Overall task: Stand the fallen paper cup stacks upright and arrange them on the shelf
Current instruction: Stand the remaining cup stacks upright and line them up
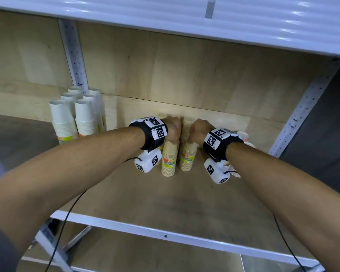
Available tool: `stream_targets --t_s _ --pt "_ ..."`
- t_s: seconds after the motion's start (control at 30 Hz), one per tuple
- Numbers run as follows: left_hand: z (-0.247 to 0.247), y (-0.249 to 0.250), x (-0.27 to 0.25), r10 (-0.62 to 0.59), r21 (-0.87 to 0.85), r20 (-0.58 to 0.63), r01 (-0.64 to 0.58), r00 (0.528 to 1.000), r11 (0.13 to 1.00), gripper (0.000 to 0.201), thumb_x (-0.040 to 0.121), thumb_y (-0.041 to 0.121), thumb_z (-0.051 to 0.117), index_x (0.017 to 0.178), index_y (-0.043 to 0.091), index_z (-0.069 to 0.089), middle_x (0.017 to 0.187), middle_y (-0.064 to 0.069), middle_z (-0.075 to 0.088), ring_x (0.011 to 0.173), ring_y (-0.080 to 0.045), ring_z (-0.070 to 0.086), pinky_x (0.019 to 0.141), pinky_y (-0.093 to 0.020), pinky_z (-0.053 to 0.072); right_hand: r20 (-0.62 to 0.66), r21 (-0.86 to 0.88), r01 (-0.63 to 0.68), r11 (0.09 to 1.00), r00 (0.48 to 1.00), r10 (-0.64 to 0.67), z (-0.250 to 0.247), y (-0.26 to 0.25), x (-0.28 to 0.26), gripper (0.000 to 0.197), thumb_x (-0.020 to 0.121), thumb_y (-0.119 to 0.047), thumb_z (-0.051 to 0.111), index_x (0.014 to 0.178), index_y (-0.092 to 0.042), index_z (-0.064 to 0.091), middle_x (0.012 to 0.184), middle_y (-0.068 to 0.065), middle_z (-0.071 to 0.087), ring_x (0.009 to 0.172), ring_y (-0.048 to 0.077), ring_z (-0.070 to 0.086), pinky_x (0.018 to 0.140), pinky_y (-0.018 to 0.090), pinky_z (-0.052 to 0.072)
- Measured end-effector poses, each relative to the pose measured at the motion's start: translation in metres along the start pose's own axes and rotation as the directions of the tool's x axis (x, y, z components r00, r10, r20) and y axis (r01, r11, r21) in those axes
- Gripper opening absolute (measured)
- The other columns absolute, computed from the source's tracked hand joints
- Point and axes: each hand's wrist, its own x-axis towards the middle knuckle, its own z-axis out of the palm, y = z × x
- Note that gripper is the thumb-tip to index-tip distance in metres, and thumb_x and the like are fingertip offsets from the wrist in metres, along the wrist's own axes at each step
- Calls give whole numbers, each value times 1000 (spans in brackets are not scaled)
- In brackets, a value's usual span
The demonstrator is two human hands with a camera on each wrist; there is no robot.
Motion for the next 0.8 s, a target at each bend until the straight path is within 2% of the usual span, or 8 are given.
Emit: stream_targets --t_s 0.13,0.2,0.33,0.47,0.57,0.7,0.77,0.8 --pt "2 -1 4 32 12 19 -33 999 999 34 91 16 67 122 3 66 118 -10 67 94 -19 59 79 -29 51 0 51 0 999 1000 0 2 -2 6 33 74 -22 79 99 -3 67 90 12 67 75 24 62 47 21 41" --pt "2 -3 6 41 -14 15 -41 999 999 35 90 16 67 123 3 66 114 -9 66 94 -17 58 79 -27 49 0 44 12 999 1000 -12 2 -3 8 32 75 -21 77 100 -3 68 94 12 68 76 23 62 46 21 38" --pt "0 -2 6 46 10 35 -47 998 999 32 90 15 68 120 2 67 118 -13 68 89 -20 59 79 -30 53 -10 36 26 999 1000 -26 1 -5 12 26 77 -21 74 97 -4 68 94 10 67 76 21 59 45 20 33" --pt "-1 -1 4 59 27 29 -60 998 998 36 90 16 68 123 3 66 120 -13 67 89 -19 59 62 -23 49 0 24 39 999 999 -39 1 -7 11 14 80 -18 70 83 -7 63 83 7 61 74 20 57 44 20 31" --pt "-3 -2 1 64 14 19 -65 998 998 37 89 18 68 124 4 65 120 -12 66 87 -18 58 58 -20 46 7 17 46 999 999 -46 -1 -9 8 15 82 -18 69 90 -6 67 86 9 64 75 21 59 45 20 33" --pt "-11 -5 -6 6 -34 20 -5 1000 999 37 84 21 72 118 7 68 116 -12 68 89 -22 66 70 -29 56 -42 -26 66 997 997 -67 -11 -14 2 25 80 -20 72 99 -4 69 100 10 67 79 21 57 46 21 32" --pt "-22 -9 -14 -10 -64 -4 10 1000 998 39 82 24 74 117 8 68 117 -10 67 90 -22 65 72 -31 56 -73 -15 80 997 994 -81 -21 -20 -2 30 81 -20 69 106 -3 69 106 12 68 85 24 62 54 23 45" --pt "-28 -13 -19 -16 -76 -21 14 1000 997 39 83 24 74 118 10 68 118 -9 66 93 -22 64 75 -31 56 -89 -13 94 995 991 -95 -26 -25 -4 32 83 -21 68 109 -2 69 109 13 68 92 26 65 64 27 52"
